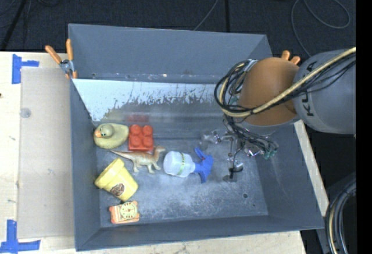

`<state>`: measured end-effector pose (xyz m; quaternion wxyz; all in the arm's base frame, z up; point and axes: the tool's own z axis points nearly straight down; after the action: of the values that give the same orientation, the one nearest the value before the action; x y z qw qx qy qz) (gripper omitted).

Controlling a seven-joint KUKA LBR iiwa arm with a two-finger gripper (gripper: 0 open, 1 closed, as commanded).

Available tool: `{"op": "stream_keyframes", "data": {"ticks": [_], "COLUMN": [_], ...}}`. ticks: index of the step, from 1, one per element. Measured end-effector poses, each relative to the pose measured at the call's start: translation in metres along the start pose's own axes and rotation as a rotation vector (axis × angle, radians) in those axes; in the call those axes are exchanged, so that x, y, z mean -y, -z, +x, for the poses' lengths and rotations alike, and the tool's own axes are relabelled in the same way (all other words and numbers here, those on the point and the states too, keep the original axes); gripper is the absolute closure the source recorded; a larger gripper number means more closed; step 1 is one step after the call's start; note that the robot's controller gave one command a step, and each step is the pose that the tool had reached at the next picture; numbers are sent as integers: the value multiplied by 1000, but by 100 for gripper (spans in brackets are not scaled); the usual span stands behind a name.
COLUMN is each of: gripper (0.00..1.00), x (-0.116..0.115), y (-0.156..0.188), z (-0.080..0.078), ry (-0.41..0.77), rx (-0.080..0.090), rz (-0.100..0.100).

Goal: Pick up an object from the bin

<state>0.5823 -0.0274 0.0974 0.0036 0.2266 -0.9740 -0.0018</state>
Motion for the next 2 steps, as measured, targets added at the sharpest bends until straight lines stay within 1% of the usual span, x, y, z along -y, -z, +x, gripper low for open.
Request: {"op": "stream_keyframes", "data": {"ticks": [1, 2], "gripper": [0, 0], "x": [-12, -23], "y": [9, -13], "z": [-10, -16], "ry": [10, 272], "rx": [8, 3], "rz": [6, 2]}}
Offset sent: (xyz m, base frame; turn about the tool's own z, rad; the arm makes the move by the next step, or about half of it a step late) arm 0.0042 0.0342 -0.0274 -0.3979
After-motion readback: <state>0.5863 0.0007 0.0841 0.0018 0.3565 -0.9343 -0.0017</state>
